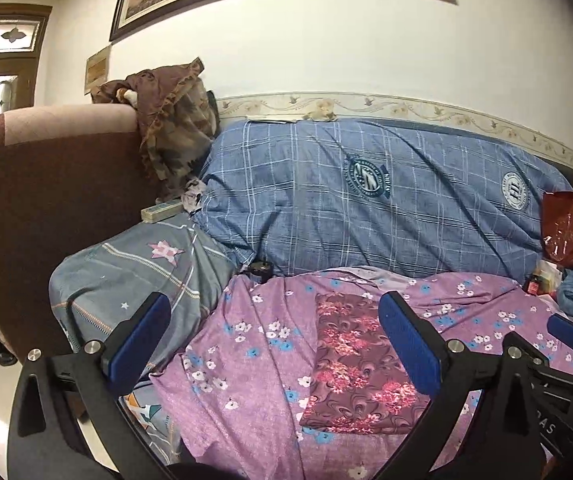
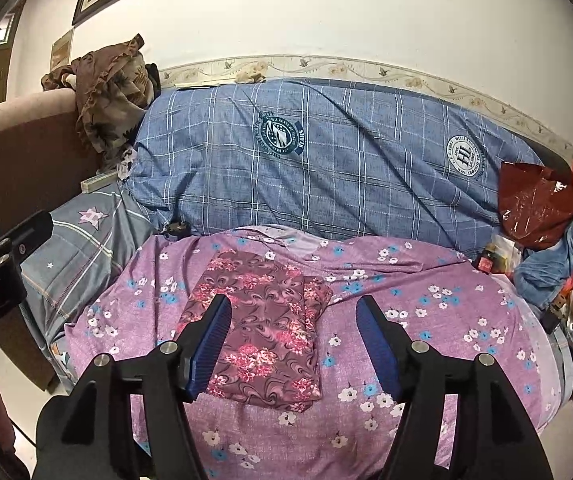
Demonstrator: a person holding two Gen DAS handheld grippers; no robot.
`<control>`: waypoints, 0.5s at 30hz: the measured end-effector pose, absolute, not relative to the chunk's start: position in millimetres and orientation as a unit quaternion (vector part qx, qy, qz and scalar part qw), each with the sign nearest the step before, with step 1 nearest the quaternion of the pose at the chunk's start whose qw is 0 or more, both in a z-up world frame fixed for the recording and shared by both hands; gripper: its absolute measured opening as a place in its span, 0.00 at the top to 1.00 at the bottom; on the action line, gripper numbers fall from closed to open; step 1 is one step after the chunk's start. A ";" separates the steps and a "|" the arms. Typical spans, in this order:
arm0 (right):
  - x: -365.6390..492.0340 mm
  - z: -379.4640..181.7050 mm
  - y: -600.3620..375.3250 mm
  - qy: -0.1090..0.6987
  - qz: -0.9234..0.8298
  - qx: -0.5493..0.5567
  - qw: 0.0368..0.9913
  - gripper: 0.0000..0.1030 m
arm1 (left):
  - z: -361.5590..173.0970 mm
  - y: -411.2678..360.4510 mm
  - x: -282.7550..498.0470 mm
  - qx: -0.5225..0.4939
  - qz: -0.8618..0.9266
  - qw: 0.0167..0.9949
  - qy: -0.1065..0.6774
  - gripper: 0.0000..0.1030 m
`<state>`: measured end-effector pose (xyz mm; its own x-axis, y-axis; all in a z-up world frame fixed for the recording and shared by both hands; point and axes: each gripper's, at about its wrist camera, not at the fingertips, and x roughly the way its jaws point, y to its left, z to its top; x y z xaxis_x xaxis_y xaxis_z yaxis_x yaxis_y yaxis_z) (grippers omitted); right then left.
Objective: Fold small clothes
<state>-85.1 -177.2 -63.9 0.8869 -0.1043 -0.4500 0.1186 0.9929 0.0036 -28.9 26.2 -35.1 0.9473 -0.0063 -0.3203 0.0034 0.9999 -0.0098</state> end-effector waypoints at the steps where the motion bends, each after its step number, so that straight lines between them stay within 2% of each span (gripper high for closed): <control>1: -85.1 -63.8 -177.1 0.230 -0.058 0.016 0.971 0.35 | -35.8 26.3 -27.8 -0.004 0.005 0.986 0.164 0.00; 7: -85.3 -63.3 -178.8 0.227 -0.062 0.024 0.972 0.35 | -38.5 24.5 -26.1 0.015 0.064 0.985 0.157 0.00; 15: -91.4 -61.3 -186.9 0.220 -0.066 0.037 0.972 0.35 | -35.7 24.0 -29.8 -0.012 0.101 0.981 0.165 0.00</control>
<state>-91.4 -186.9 -61.3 0.8943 -0.1111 -0.4336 0.1438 0.9887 0.0432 -29.8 24.0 -35.7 0.9252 0.1942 -0.3262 -0.2020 0.9793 0.0101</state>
